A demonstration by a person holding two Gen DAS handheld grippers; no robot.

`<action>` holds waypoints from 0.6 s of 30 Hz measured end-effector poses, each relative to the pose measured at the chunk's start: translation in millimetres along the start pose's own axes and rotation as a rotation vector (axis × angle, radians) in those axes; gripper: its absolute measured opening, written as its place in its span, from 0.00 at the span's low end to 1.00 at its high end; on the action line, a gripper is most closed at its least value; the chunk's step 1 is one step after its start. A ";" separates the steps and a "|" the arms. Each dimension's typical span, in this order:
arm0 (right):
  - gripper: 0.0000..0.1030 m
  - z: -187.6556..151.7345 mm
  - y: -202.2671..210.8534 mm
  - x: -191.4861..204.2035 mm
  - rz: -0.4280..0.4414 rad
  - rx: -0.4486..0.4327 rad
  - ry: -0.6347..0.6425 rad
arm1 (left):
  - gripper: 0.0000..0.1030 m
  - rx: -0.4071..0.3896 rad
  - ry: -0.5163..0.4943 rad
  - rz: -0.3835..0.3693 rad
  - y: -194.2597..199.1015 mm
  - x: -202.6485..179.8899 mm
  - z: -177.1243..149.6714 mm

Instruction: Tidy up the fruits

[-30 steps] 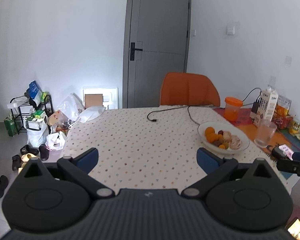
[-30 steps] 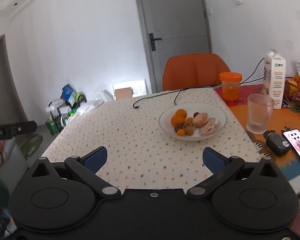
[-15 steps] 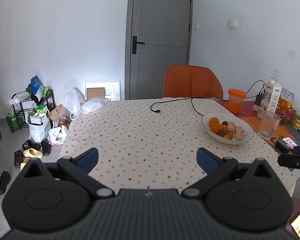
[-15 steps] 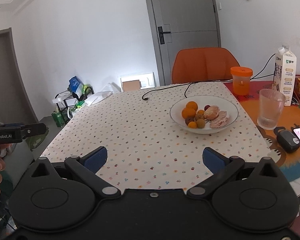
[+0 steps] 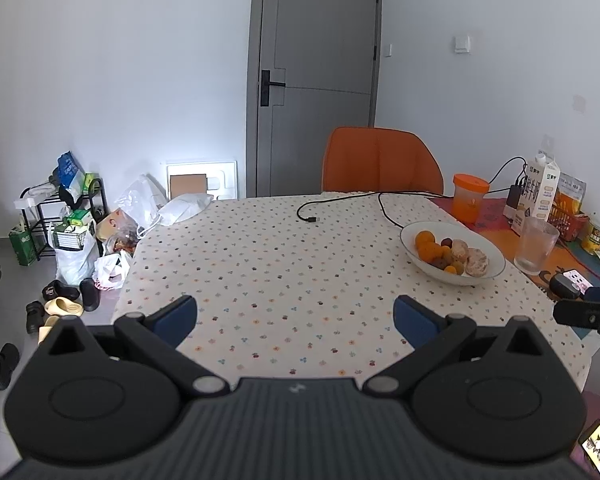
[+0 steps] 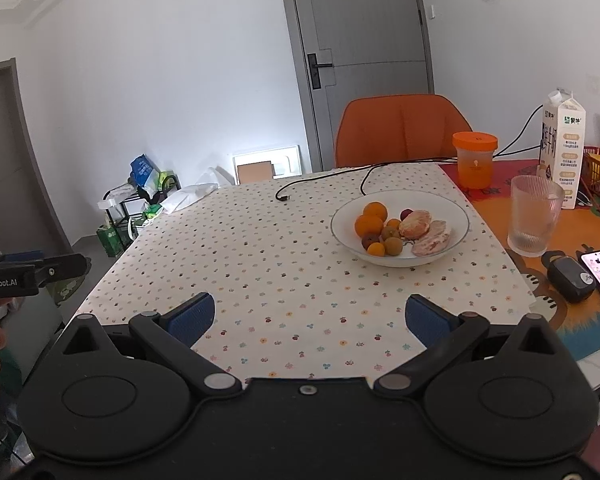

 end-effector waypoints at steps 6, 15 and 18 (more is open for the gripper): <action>1.00 -0.2 -2.5 -1.0 -0.004 0.002 0.000 | 1.00 0.003 -0.003 -0.003 -1.3 -0.8 -0.4; 1.00 -0.4 -3.0 1.1 0.000 0.003 0.007 | 1.00 -0.005 0.002 -0.002 -0.1 0.2 0.2; 1.00 -0.1 -2.5 1.2 0.001 0.000 0.010 | 1.00 -0.006 -0.002 -0.005 0.8 -0.3 -0.6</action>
Point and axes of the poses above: each gripper's, at about its wrist camera, not at the fingertips, and y roughly against the way its jaws point, x to its left, z to its top, the point moved 10 cm from there along -y, roughly the way its jaws point, and after that the axes turned 6 degrees about -z, right-handed, at the moved point
